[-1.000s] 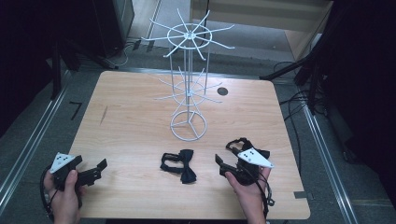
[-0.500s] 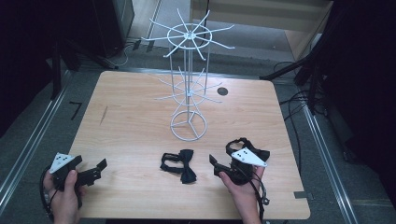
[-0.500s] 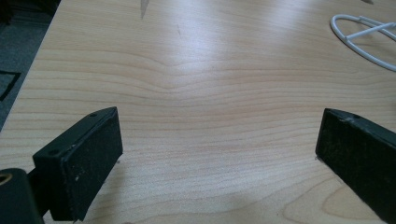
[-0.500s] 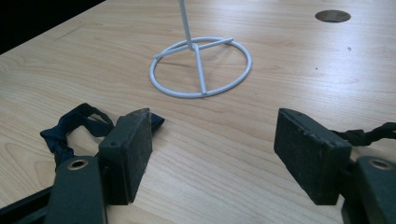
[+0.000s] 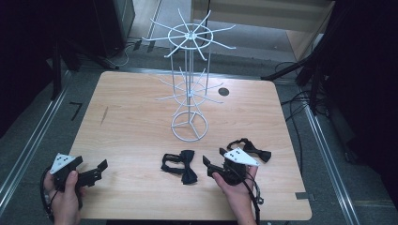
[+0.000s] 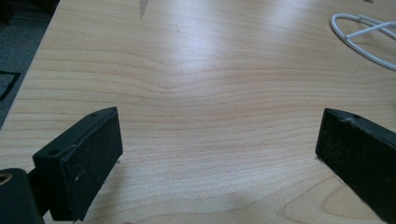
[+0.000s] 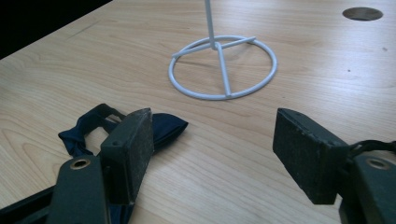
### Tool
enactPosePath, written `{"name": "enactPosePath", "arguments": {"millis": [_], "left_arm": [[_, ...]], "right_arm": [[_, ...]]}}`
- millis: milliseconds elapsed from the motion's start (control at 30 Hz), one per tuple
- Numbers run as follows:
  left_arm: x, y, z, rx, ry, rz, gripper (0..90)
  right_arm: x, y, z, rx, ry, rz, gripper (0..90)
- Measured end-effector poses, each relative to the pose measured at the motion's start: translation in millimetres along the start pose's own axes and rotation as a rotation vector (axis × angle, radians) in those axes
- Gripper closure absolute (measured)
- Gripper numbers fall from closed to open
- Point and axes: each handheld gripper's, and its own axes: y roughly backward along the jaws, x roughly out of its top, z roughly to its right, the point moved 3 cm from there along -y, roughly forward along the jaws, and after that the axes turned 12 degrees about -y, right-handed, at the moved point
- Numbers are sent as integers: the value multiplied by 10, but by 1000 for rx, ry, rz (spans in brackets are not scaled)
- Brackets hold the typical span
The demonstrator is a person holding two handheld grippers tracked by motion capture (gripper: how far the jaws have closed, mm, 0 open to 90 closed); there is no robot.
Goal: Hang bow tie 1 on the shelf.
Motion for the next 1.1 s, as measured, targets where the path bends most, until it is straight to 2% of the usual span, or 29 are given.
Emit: {"name": "enactPosePath", "arguments": {"millis": [133,233,367,633,1100], "left_arm": [[0,-2,-5,-7,-1,-5,10],[0,-4,-4,-8,2,-2,10],[0,-2,-3,-7,2,-1,10],[-1,3,-8,-9,1,-2,10],[-2,3,-9,-9,3,2,10]], "right_arm": [[-12,-49,-46,7,3,-7,303],[-41,-88,-93,30,9,-16,384],[-86,-134,-172,53,21,-32,402],[-146,-259,-283,42,14,-70,464],[-278,-462,-384,17,5,-156,507]]}}
